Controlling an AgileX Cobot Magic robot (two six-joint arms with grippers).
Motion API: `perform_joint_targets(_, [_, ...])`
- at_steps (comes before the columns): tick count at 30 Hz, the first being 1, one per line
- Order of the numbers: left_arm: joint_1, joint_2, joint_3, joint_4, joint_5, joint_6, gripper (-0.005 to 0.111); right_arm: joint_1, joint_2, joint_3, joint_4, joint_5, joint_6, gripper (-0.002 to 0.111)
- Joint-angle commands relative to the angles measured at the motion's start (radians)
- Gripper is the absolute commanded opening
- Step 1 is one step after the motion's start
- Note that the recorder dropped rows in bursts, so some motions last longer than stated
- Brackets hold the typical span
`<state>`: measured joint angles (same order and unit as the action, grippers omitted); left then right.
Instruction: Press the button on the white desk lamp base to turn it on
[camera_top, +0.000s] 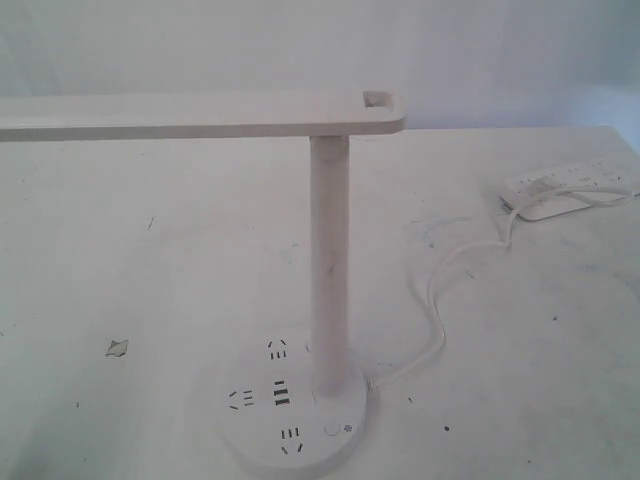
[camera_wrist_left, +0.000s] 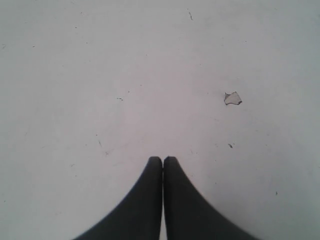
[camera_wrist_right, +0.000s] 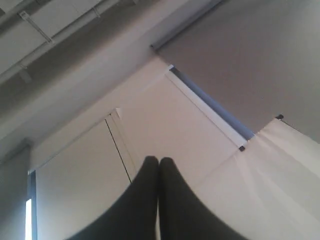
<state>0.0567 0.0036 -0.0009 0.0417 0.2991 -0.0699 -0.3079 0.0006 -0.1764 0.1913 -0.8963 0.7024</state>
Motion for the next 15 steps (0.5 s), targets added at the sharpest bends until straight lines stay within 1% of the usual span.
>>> perform_joint_targets(1, [-0.004, -0.004, 0.001, -0.004, 0.008, -0.001, 0.0, -0.005, 0.134, -0.148, -0.03, 0.153, -0.062, 0.0])
perform_joint_targets(3, [-0.004, -0.004, 0.001, -0.004, 0.008, -0.001, 0.0, -0.005, 0.297, -0.21, -0.149, 0.139, -0.17, 0.0])
perform_joint_targets(4, [-0.004, -0.004, 0.001, -0.004, 0.008, -0.001, 0.0, -0.005, 0.385, -0.238, -0.238, 0.137, -0.19, 0.0])
perform_joint_targets(5, [-0.004, -0.004, 0.001, -0.004, 0.008, -0.001, 0.0, -0.005, 0.47, -0.265, -0.351, 0.12, -0.181, 0.0])
perform_joint_targets(6, [-0.004, -0.004, 0.001, -0.004, 0.008, -0.001, 0.0, -0.005, 0.558, -0.287, -0.503, 0.085, -0.138, 0.0])
perform_joint_targets(8, [-0.004, -0.004, 0.001, -0.004, 0.008, -0.001, 0.0, -0.005, 0.682, -0.325, -0.81, -0.051, 0.063, 0.0])
perform_joint_targets(9, [-0.004, -0.004, 0.001, -0.004, 0.008, -0.001, 0.0, -0.005, 0.754, -0.368, -1.065, -0.144, 0.251, 0.0])
perform_joint_targets(10, [-0.004, -0.004, 0.001, -0.004, 0.008, -0.001, 0.0, -0.001, 0.779, -0.393, -1.173, -0.154, 0.338, 0.0])
perform_joint_targets(11, [-0.004, -0.004, 0.001, -0.004, 0.008, -0.001, 0.0, 0.002, 0.841, -0.456, -1.445, -0.129, 0.523, 0.0])
perform_joint_targets(12, [-0.004, -0.004, 0.001, -0.004, 0.008, -0.001, 0.0, 0.011, 0.868, -0.476, -1.557, -0.081, 0.605, 0.0])
perform_joint_targets(13, [-0.004, -0.004, 0.001, -0.004, 0.008, -0.001, 0.0, 0.026, 0.912, -0.511, -1.729, 0.041, 0.851, 0.0])
perform_joint_targets(14, [-0.004, -0.004, 0.001, -0.004, 0.008, -0.001, 0.0, 0.031, 0.925, -0.523, -1.788, 0.082, 0.962, 0.0])
perform_joint_targets(15, [-0.004, -0.004, 0.001, -0.004, 0.008, -0.001, 0.0, 0.046, 0.949, -0.546, -1.931, 0.102, 1.113, 0.0])
